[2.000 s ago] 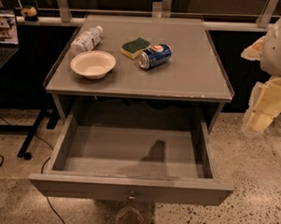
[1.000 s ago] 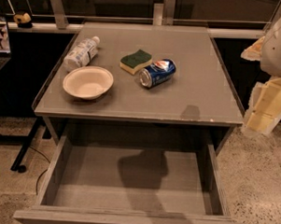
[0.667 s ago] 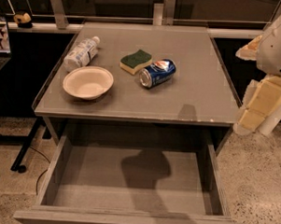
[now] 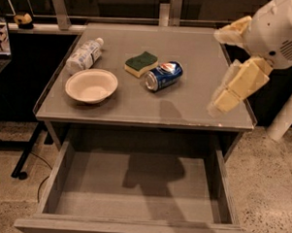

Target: Place blue plastic bottle into top drawer

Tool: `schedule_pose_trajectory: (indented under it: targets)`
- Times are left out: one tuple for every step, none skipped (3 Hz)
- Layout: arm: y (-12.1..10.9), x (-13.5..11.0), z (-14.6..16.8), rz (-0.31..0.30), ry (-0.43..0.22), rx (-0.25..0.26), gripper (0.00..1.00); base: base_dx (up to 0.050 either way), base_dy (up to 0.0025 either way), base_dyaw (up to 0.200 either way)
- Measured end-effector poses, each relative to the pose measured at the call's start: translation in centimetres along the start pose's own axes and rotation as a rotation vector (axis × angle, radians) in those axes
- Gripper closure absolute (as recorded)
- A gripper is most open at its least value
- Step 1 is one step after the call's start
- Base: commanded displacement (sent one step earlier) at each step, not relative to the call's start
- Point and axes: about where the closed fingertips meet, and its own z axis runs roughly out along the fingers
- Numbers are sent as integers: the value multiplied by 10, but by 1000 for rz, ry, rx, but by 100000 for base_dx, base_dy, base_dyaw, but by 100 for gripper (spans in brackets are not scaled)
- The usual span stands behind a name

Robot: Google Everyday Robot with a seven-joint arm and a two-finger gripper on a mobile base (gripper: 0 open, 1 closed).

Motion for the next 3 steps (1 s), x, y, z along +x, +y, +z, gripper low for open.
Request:
schedule_pose_trajectory:
  targets:
    - [-18, -35, 3, -45, -170, -25, 0, 0, 0, 0]
    - [-39, -60, 2, -37, -209, -36, 0, 0, 0, 0]
    - [-59, -55, 31, 96, -107, -49, 0, 0, 0, 0]
